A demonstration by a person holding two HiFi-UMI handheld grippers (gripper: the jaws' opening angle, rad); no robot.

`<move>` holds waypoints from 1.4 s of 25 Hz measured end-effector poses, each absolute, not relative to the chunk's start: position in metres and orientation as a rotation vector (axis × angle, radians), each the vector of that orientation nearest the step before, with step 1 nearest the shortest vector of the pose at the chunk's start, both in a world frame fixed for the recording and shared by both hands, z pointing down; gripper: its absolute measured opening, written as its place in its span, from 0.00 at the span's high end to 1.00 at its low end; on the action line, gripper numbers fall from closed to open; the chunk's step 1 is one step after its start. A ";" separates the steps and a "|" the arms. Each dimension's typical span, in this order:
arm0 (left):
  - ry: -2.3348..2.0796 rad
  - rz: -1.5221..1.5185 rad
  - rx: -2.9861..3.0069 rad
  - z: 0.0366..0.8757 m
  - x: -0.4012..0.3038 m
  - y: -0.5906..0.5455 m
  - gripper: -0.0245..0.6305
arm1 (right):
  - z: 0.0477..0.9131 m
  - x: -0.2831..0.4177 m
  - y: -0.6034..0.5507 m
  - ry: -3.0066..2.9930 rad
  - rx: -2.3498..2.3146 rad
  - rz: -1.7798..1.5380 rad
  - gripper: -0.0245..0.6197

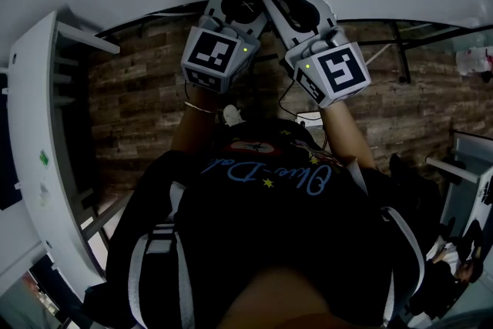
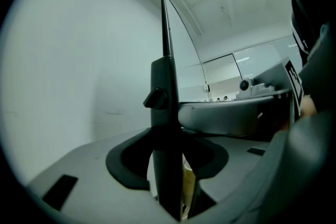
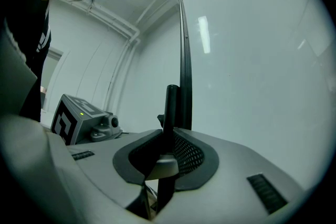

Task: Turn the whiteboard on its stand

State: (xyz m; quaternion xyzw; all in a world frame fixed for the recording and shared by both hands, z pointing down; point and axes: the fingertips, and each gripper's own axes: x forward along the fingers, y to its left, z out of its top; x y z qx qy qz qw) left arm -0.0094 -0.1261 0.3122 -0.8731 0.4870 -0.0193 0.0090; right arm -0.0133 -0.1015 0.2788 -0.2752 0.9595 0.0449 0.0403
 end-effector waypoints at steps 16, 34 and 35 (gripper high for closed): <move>1.542 -0.060 -2.714 0.312 0.003 -0.113 0.70 | 0.279 0.000 -0.088 2.943 -0.820 0.137 0.87; 1.580 -0.066 -2.676 0.313 0.009 -0.099 0.70 | 0.279 0.007 -0.072 2.953 -0.763 0.144 0.87; 1.582 -0.064 -2.675 0.313 0.010 -0.098 0.70 | 0.279 0.008 -0.072 2.954 -0.760 0.145 0.87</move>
